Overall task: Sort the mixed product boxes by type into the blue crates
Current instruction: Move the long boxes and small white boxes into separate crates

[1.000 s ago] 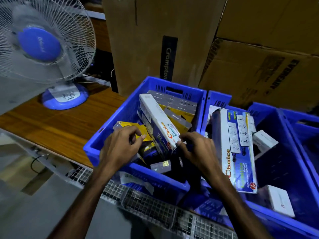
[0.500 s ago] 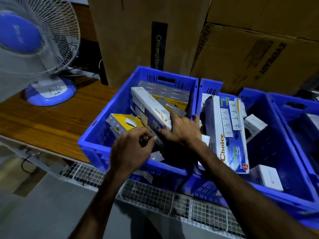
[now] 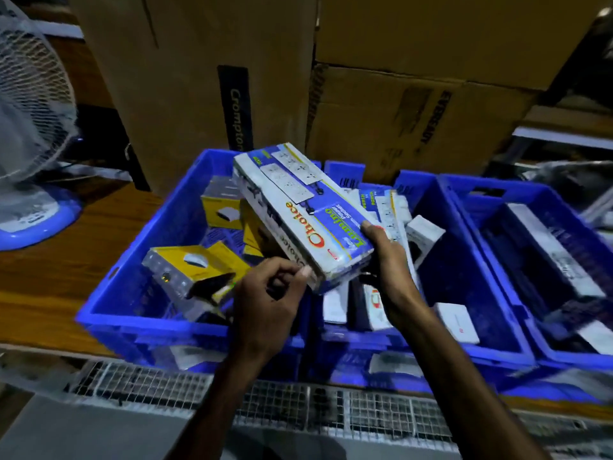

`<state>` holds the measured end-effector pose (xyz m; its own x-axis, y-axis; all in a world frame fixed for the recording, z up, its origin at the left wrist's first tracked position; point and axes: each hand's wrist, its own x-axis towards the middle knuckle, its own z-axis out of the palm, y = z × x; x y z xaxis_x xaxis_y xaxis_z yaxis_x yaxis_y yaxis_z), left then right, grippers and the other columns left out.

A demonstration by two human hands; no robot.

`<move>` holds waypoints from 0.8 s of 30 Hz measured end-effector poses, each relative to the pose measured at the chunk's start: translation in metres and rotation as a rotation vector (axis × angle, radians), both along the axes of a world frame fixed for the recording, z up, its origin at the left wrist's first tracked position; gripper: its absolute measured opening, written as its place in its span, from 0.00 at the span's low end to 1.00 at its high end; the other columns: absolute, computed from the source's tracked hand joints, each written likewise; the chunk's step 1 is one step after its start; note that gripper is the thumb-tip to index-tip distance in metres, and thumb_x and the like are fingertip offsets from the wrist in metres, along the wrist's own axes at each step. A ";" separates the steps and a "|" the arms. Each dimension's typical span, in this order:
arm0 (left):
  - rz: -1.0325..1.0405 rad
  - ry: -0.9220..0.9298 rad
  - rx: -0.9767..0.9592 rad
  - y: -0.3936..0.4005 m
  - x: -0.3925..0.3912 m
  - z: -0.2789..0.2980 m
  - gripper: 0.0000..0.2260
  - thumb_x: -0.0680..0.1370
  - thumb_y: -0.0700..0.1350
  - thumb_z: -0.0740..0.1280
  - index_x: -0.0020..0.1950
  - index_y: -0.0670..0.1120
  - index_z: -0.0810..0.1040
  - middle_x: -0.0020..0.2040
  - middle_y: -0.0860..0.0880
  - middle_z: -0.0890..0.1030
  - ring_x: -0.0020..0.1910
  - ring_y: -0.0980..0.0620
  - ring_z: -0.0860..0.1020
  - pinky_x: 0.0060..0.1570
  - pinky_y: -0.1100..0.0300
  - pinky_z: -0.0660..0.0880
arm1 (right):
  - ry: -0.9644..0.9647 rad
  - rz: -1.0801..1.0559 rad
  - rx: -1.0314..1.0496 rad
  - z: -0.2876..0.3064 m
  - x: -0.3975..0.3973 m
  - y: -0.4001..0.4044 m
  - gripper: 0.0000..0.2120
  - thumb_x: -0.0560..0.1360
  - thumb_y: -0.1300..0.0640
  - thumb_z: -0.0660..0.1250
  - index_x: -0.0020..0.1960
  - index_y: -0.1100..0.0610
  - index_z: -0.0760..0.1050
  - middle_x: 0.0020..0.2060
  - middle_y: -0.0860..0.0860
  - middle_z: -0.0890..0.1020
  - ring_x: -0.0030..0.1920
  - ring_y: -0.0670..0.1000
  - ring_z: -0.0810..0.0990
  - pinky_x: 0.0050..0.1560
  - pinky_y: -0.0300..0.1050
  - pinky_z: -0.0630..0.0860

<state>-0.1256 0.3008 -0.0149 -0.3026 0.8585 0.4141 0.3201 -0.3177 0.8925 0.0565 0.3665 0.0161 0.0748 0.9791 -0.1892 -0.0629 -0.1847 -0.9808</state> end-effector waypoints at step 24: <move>-0.165 0.260 -0.502 0.096 0.398 0.056 0.21 0.75 0.54 0.70 0.62 0.50 0.66 0.61 0.43 0.78 0.60 0.37 0.78 0.51 0.52 0.69 | -0.129 -0.402 0.080 -0.007 0.367 -0.056 0.09 0.81 0.47 0.68 0.47 0.50 0.80 0.45 0.45 0.85 0.55 0.56 0.84 0.62 0.61 0.79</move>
<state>0.2724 0.3963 0.0411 -0.0914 0.9957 -0.0126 0.5309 0.0594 0.8454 0.4230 0.3107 0.0094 0.4715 0.8784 -0.0781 0.0099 -0.0939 -0.9955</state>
